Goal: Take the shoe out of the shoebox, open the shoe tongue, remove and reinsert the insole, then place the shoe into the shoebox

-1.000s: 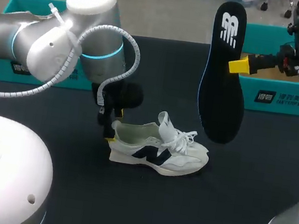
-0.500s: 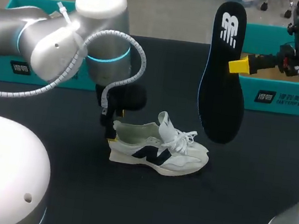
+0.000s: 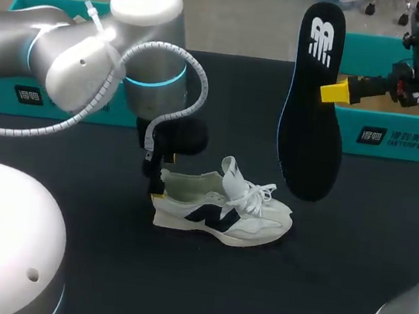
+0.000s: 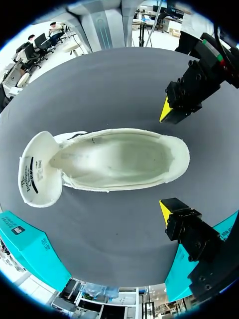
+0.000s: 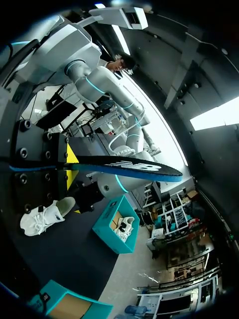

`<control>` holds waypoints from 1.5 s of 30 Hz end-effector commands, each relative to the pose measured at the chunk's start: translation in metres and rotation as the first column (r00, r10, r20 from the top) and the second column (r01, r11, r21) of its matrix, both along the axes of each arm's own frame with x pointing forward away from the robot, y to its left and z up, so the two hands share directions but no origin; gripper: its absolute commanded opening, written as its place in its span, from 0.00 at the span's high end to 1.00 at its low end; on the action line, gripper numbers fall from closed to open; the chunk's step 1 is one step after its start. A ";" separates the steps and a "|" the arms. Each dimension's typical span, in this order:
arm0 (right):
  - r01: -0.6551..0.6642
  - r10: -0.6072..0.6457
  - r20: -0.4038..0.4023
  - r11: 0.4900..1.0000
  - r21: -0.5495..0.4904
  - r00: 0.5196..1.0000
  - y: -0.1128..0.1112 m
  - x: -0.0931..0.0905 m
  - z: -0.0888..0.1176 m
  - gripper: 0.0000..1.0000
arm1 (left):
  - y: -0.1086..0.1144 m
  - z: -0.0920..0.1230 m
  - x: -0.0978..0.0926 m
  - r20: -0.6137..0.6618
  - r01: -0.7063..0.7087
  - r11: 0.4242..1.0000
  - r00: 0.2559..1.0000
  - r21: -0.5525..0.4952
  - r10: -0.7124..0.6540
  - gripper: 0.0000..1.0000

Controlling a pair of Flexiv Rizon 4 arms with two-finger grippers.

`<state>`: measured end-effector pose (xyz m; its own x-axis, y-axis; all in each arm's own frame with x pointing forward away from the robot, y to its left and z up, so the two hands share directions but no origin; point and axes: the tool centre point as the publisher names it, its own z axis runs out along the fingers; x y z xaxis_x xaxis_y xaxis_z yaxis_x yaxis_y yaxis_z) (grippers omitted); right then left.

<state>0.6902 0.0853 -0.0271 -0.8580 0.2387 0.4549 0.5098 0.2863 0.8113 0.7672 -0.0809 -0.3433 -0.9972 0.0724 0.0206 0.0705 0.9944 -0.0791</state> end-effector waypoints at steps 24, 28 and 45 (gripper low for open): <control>-0.001 0.001 -0.001 1.000 -0.001 1.000 0.002 0.002 -0.001 1.00 | -0.053 0.006 0.043 -0.005 0.074 0.995 0.997 -0.065 -0.074 0.00; -0.001 0.001 -0.001 1.000 -0.001 1.000 0.002 0.002 -0.001 1.00 | -0.062 0.000 0.043 -0.015 0.067 0.995 0.998 -0.069 -0.068 0.00; -0.001 0.001 -0.001 1.000 -0.001 1.000 0.002 0.002 -0.001 1.00 | -0.092 -0.020 0.042 -0.026 0.052 0.993 0.998 -0.108 -0.055 0.21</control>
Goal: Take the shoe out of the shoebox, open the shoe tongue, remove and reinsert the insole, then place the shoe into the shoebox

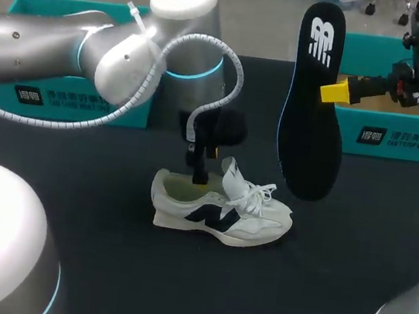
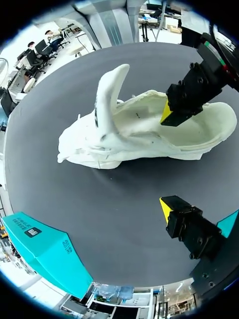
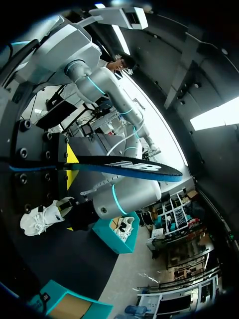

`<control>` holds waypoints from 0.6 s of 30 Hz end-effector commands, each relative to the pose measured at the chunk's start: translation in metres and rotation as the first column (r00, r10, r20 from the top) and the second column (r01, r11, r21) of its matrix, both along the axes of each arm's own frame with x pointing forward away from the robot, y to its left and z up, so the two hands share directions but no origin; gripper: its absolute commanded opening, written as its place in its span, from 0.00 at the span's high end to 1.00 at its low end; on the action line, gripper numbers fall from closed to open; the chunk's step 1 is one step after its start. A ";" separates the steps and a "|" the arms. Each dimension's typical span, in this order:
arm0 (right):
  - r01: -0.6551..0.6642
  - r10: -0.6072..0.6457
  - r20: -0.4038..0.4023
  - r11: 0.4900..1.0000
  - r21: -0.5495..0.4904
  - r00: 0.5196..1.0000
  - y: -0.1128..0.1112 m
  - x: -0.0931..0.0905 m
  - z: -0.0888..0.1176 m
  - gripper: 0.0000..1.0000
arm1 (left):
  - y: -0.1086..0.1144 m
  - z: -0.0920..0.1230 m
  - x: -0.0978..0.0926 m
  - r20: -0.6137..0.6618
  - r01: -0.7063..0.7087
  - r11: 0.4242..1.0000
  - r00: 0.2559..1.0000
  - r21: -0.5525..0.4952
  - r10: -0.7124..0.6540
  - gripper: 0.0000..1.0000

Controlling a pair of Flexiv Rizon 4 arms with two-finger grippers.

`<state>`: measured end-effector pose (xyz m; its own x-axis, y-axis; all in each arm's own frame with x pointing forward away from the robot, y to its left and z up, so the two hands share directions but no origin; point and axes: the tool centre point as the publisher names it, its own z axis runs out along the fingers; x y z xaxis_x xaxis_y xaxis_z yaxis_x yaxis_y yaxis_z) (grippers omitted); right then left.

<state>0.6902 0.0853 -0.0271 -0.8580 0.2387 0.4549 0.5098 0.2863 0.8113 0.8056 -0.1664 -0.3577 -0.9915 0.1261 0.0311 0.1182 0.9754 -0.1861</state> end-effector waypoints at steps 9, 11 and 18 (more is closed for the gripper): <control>-0.001 0.001 -0.001 1.000 -0.001 1.000 0.002 0.002 -0.001 1.00 | -0.009 -0.012 -0.002 -0.038 0.029 1.000 0.999 0.001 -0.028 0.62; -0.001 0.001 -0.001 1.000 -0.001 1.000 0.002 0.002 -0.001 1.00 | -0.011 -0.013 -0.004 -0.039 0.037 0.999 0.999 0.003 -0.037 0.63; -0.001 0.001 -0.001 1.000 -0.001 1.000 0.002 0.002 -0.001 1.00 | -0.013 -0.021 -0.012 -0.061 0.053 0.999 0.997 0.005 -0.052 0.61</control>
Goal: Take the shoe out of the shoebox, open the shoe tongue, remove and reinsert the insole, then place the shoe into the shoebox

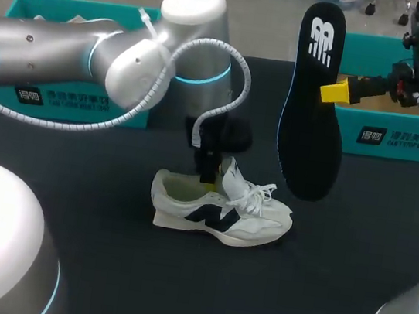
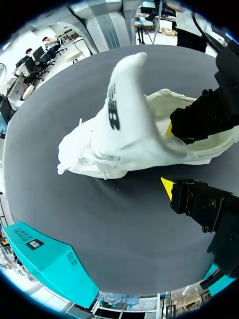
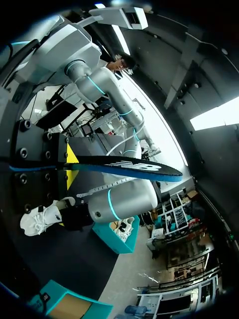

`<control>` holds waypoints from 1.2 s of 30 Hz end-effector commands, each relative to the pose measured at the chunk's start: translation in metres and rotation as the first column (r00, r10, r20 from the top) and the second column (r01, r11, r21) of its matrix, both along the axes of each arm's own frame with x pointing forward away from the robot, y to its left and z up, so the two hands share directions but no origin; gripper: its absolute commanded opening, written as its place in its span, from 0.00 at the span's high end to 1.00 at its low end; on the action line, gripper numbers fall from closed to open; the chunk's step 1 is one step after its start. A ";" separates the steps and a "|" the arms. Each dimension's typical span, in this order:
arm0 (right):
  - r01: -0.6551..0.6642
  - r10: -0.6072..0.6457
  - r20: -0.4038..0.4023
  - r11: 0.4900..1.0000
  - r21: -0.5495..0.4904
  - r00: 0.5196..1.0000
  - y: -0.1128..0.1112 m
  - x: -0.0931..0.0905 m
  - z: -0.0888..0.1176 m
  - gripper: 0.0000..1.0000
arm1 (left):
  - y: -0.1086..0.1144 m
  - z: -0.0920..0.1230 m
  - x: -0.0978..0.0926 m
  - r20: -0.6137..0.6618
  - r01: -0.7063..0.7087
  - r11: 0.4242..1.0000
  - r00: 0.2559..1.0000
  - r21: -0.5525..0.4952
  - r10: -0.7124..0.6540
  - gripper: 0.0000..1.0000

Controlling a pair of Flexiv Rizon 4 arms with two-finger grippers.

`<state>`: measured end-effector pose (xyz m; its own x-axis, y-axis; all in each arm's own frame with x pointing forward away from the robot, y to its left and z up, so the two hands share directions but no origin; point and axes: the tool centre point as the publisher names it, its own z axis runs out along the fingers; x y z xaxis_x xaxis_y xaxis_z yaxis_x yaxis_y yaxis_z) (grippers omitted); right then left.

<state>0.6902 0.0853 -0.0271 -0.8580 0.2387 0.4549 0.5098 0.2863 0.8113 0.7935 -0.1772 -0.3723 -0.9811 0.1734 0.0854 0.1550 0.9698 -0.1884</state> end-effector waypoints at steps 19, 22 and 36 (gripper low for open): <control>-0.001 0.001 -0.001 1.000 -0.001 1.000 0.002 0.002 -0.001 1.00 | 0.002 -0.017 0.002 -0.022 -0.002 1.000 1.000 0.027 0.002 1.00; -0.001 0.001 -0.001 1.000 -0.001 1.000 0.002 0.002 -0.001 1.00 | 0.003 -0.017 -0.001 -0.024 -0.012 1.000 1.000 0.025 0.013 1.00; -0.001 0.001 -0.001 1.000 -0.001 1.000 0.002 0.002 -0.001 1.00 | 0.008 -0.013 -0.003 0.010 -0.087 0.996 0.996 0.009 0.087 1.00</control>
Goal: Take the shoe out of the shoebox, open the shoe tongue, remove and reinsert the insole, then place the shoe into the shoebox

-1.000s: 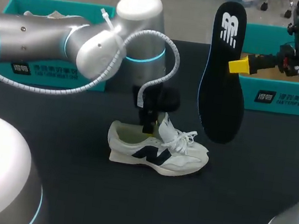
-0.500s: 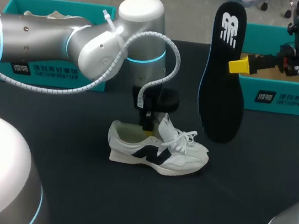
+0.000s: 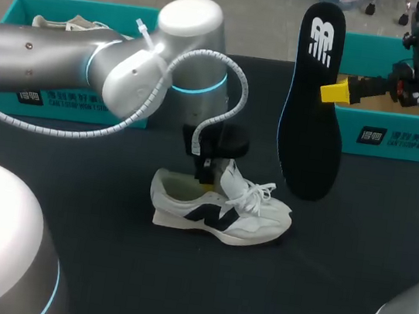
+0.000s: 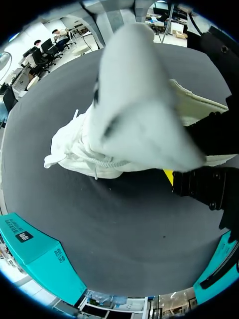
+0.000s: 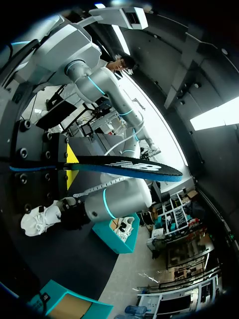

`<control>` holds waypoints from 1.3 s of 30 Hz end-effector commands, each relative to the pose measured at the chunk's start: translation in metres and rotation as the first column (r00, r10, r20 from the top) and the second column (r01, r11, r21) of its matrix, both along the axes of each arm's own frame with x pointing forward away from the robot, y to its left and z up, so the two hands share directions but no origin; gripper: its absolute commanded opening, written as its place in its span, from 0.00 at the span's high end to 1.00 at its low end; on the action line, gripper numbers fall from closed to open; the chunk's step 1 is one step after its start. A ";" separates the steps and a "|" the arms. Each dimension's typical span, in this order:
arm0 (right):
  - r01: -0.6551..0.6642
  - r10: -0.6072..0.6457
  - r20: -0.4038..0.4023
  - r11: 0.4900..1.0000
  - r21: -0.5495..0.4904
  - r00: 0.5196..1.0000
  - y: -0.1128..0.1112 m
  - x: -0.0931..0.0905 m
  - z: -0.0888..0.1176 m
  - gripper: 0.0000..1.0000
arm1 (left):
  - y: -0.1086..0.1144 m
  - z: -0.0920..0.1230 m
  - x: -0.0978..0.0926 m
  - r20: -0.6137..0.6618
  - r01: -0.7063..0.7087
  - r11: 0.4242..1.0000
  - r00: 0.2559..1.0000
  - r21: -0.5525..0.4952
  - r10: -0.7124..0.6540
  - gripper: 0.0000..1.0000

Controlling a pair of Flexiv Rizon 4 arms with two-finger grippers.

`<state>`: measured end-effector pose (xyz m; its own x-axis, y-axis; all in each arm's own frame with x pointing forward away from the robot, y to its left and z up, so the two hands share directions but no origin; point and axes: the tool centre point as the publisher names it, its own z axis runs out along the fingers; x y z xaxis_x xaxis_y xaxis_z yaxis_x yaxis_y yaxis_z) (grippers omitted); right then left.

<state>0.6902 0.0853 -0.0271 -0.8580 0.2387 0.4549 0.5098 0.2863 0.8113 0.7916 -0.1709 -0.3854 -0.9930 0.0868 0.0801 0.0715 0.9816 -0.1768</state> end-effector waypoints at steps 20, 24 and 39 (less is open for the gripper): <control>-0.001 0.001 -0.001 1.000 -0.001 1.000 0.002 0.002 -0.001 1.00 | -0.008 0.025 0.008 -0.356 0.881 0.403 0.304 -0.248 -0.884 1.00; -0.001 0.001 -0.001 1.000 -0.001 1.000 0.002 0.002 -0.001 1.00 | -0.009 0.032 0.008 -0.337 0.910 0.314 0.216 -0.272 -0.917 1.00; -0.001 0.001 -0.001 1.000 -0.001 1.000 0.002 0.002 -0.001 1.00 | 0.005 0.056 0.011 -0.216 0.921 0.296 0.245 -0.253 -0.945 1.00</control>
